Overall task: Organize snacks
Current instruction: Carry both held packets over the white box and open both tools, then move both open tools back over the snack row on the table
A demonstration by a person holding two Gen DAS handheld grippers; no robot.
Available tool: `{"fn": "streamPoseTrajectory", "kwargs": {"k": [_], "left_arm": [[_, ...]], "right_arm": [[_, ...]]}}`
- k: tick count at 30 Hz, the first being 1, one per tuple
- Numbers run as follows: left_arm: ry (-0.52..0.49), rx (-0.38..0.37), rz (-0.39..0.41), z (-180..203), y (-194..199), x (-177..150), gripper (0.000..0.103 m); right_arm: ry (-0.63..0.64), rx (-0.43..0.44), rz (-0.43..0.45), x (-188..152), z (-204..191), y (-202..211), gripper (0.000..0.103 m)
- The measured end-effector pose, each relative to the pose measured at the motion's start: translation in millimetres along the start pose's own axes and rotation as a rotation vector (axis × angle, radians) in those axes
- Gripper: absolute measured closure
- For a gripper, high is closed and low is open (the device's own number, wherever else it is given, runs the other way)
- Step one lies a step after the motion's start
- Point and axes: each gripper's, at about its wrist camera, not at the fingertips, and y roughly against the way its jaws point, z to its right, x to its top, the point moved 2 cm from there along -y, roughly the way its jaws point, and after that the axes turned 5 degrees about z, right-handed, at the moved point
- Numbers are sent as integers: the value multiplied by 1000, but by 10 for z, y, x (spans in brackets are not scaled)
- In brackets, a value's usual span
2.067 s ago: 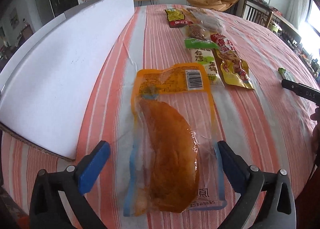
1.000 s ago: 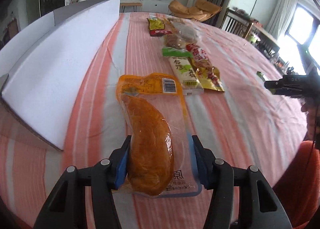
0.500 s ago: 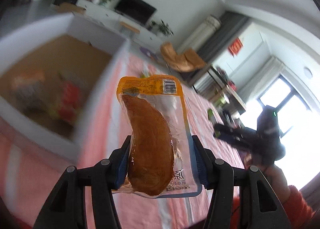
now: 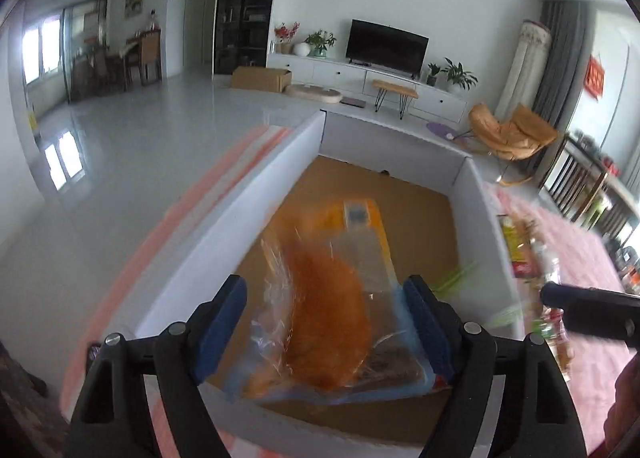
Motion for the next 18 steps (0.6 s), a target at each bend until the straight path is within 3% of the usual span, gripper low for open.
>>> {"fn": "streamPoseTrajectory", "kwargs": {"k": [4, 8, 10, 13, 16, 18], "left_arm": [[-30, 12, 31, 55, -67, 8, 18], [-67, -39, 112, 204, -222, 77, 15], [-87, -75, 94, 300, -303, 13, 13], [-100, -108, -18, 386, -480, -127, 13], [-146, -74, 0, 478, -431, -216, 13], [-123, -83, 3, 516, -370, -260, 12]], "right_arm": [[-5, 24, -13, -97, 72, -123, 22], [10, -57, 46, -247, 354, 194, 22], [6, -105, 56, -360, 549, 386, 22], [8, -268, 58, -673, 1022, 756, 22], [5, -536, 74, -1106, 1693, 1301, 22], [-16, -681, 79, -1349, 2053, 1613, 22]]}}
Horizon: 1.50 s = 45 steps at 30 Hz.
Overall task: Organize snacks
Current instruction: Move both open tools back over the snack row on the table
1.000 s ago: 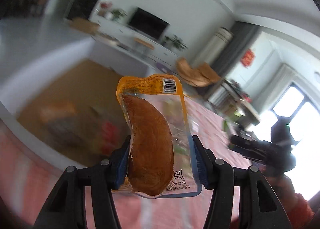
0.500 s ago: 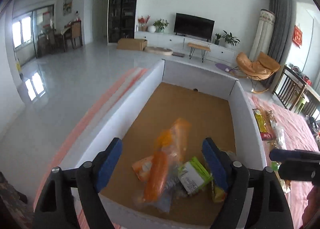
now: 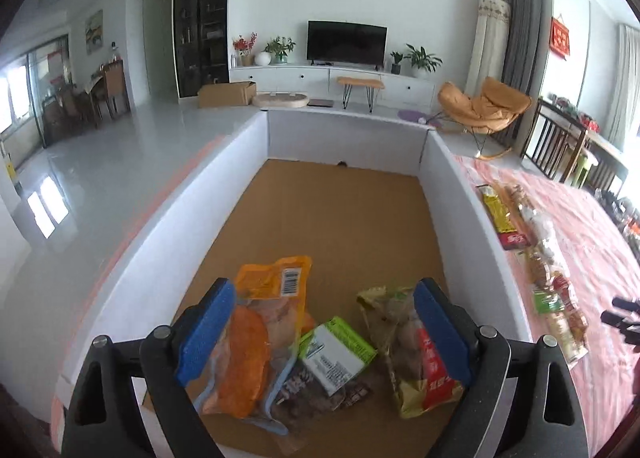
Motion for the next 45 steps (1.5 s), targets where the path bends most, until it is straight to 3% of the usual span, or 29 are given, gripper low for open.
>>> {"fn": "streamPoseTrajectory", "kwargs": {"k": [2, 5, 9, 11, 13, 16, 20, 24, 26, 33, 37, 45], "left_arm": [[10, -2, -13, 37, 8, -58, 12], [-11, 41, -22, 133, 13, -51, 12], [-36, 79, 139, 448, 566, 79, 11], [-63, 45, 193, 681, 894, 76, 2], [-78, -33, 224, 1019, 1178, -31, 0], [-98, -137, 168, 1474, 1336, -331, 0], [-114, -273, -26, 2138, 1093, -1064, 0], [-144, -233, -226, 2475, 506, -1756, 1], [-161, -220, -269, 2491, 361, -1861, 1], [-162, -142, -248, 2403, 129, -1788, 1], [-217, -127, -235, 2353, 134, -1857, 0], [-214, -131, -209, 2345, 140, -1876, 0]], "right_arm": [[-28, -128, -24, -220, 481, -8, 22], [-71, -215, -43, -471, 909, -5, 22], [-124, -222, 2, -541, 1041, 2, 20], [-122, -230, -1, -506, 1009, -44, 18], [-126, -219, -11, -484, 1016, -61, 12], [-128, -219, -14, -595, 1035, -61, 10], [-127, -222, -15, -636, 1011, -110, 9], [-129, -220, -14, -632, 1015, -111, 9], [-129, -220, -14, -648, 1013, -96, 9], [-129, -221, -14, -647, 1012, -98, 9], [-129, -221, -14, -647, 1011, -99, 9], [-129, -222, -15, -646, 1012, -98, 9]]}}
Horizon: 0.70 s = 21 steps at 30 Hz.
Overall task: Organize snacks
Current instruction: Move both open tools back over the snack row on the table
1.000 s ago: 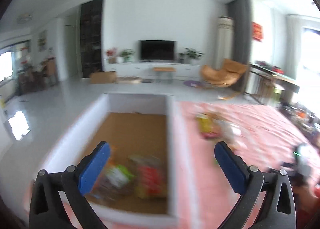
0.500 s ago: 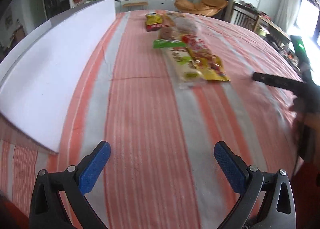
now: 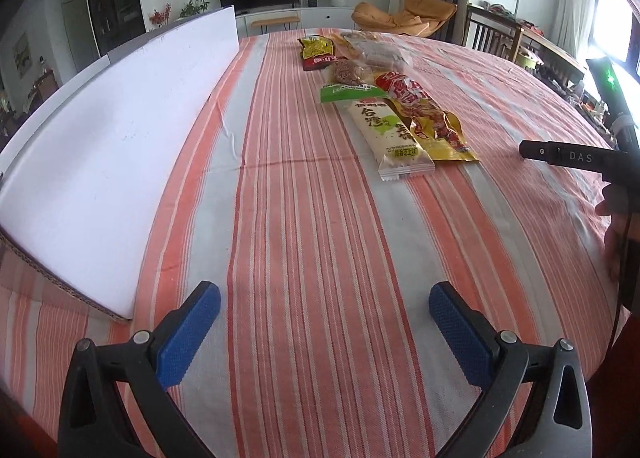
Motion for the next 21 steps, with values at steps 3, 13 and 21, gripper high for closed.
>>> {"fn": "streamPoseTrajectory", "kwargs": {"k": [3, 13, 21], "left_arm": [[-3, -2, -6, -1, 11, -4, 0], [-34, -29, -2, -6, 22, -27, 0], [-38, -29, 18, -2, 41, -53, 0]], "right_arm": [[0, 0, 0, 2, 1, -1, 8], [-4, 3, -3, -9, 16, -3, 6], [-7, 9, -5, -22, 27, -7, 5]]}}
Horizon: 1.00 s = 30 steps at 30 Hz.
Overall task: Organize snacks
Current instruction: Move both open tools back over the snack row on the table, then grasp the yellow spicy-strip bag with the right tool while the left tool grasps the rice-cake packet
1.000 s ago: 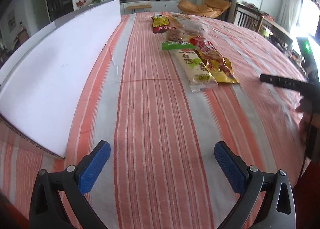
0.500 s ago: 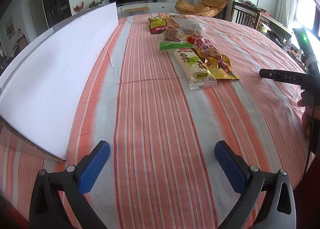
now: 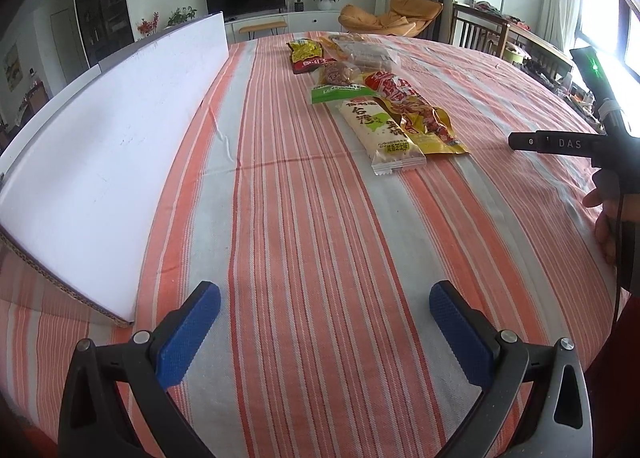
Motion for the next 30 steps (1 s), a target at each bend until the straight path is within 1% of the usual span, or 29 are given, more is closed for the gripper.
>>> {"fn": "streamPoseTrajectory", "kwargs": {"k": [11, 13, 14, 15, 16, 18, 19, 20, 21, 24, 25, 27, 29, 30], "left_arm": [[-3, -1, 18, 0, 22, -21, 0], [-4, -2, 17, 4, 22, -19, 0], [-3, -2, 18, 5, 24, -20, 0], [-4, -1, 20, 5, 26, -22, 0], [-4, -2, 22, 7, 28, -23, 0], [-5, -2, 25, 9, 30, -29, 0], [-5, -3, 27, 9, 30, -32, 0], [-5, -3, 29, 8, 32, -35, 0], [-6, -3, 31, 9, 34, -37, 0], [-6, -4, 33, 8, 36, -37, 0], [-6, -4, 32, 8, 37, -36, 0], [-6, -5, 32, 8, 37, -39, 0], [-7, -6, 31, 10, 39, -39, 0], [-7, -5, 31, 10, 38, -39, 0]], "right_arm": [[-3, -7, -10, 16, -8, -12, 4], [-14, -14, -79, 94, -18, -54, 4], [-54, -24, -146, 177, -21, -102, 5], [-98, -4, -169, 226, -29, -110, 5], [-172, 67, -175, 291, -65, -98, 5], [-249, 174, -168, 403, -212, -73, 6], [-246, 218, -166, 476, -365, -69, 6], [-226, 237, -165, 519, -473, -74, 6], [-164, 255, -165, 583, -695, -86, 7], [7, 229, -162, 644, -1129, -148, 7], [44, 222, -166, 634, -1226, -188, 8], [80, 204, -194, 597, -1334, -295, 8], [70, 205, -201, 563, -1336, -345, 9], [70, 211, -202, 540, -1340, -354, 13]]}}
